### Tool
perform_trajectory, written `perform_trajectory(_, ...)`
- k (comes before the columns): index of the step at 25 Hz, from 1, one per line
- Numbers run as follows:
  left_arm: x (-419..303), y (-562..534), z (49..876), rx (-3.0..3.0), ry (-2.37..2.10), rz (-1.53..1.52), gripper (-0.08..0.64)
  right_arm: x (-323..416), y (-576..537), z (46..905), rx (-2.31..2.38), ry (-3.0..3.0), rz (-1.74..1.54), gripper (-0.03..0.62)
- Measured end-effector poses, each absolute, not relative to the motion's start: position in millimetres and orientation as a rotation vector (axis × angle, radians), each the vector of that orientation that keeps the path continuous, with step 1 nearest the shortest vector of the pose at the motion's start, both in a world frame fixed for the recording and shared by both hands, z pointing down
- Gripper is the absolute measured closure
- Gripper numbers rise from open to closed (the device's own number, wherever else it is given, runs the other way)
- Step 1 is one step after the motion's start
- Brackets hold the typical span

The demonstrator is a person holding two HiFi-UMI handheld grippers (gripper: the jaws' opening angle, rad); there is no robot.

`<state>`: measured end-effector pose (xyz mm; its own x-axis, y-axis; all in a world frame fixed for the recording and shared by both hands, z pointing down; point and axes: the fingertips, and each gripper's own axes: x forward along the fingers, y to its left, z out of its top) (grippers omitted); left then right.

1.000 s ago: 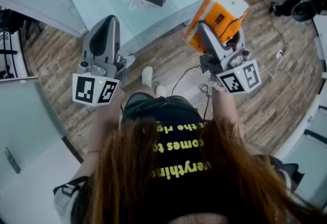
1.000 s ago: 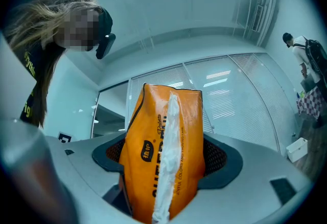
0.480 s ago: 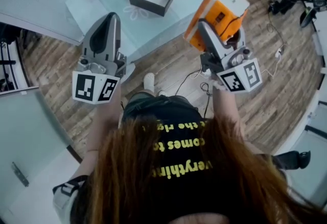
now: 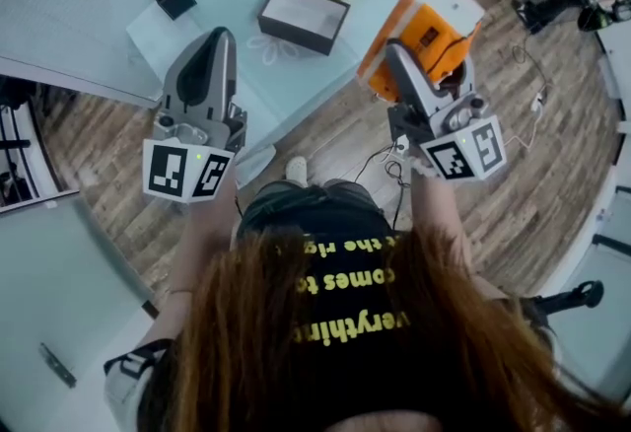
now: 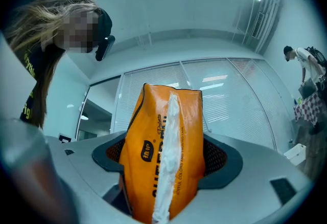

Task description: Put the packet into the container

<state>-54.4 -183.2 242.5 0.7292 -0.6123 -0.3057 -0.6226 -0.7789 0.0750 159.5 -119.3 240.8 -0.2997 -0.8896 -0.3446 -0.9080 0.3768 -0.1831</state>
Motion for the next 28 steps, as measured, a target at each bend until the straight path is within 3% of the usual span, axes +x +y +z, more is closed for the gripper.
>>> perform_trajectory(15,-50,-237,260,-2.923,1.087,0.466,0.558,166,-173,258,-1.572,2.272,-0.012,0.209)
perform_trajectory(28,2,-293,247,-2.820,1.232,0.488,0.558,228,-252,243,-1.443,2.343,-0.001,0.209)
